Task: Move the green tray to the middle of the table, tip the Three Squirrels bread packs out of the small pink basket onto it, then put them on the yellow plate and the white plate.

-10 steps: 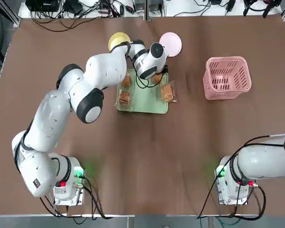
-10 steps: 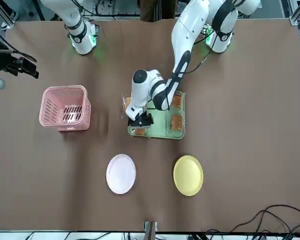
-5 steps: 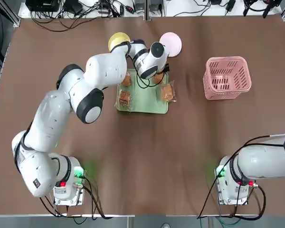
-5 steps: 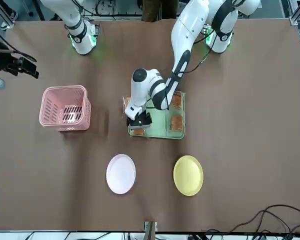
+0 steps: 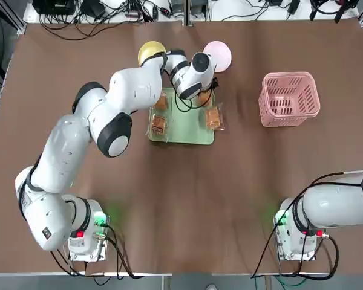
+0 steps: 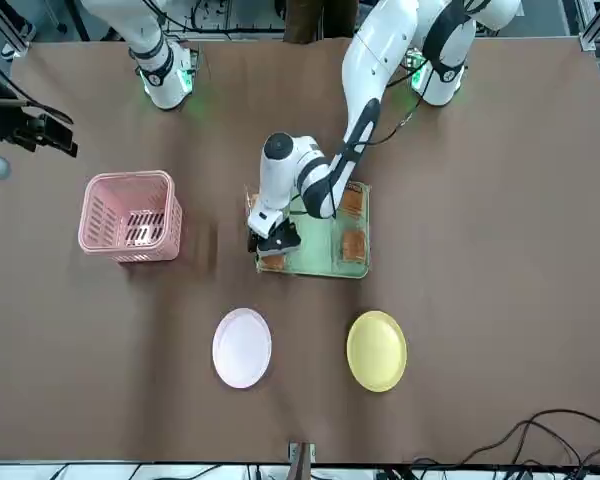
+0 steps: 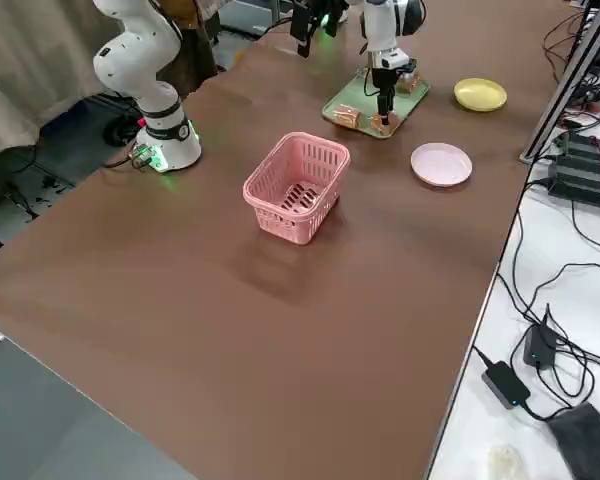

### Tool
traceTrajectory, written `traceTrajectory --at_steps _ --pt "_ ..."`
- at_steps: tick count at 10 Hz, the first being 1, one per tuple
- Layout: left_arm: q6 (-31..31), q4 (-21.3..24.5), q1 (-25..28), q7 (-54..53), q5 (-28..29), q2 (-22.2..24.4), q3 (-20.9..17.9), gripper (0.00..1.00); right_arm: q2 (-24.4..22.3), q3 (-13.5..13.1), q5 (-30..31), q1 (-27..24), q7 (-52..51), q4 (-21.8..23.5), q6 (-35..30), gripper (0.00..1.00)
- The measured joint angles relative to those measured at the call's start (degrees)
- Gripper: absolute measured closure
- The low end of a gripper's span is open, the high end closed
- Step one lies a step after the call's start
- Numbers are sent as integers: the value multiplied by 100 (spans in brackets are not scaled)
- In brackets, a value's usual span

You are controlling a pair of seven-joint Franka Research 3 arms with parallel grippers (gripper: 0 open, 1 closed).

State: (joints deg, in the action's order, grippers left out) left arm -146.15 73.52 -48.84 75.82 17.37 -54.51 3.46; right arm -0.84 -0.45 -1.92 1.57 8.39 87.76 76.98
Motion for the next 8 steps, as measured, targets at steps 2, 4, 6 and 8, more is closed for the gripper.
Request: traceTrajectory --at_steps 2,4,6,8 --pt "-10 -82 43 1 -5 98 -4 0 0 0 0 0 0 0 0 1" --pt "11 -96 112 1 -5 214 -14 0 0 0 0 0 0 0 0 1" --pt "260 -96 180 -13 -5 312 -24 0 0 1 0 0 -1 0 1 1" --pt "867 -89 299 -227 -5 537 -49 0 3 19 -6 1 -9 0 24 1"
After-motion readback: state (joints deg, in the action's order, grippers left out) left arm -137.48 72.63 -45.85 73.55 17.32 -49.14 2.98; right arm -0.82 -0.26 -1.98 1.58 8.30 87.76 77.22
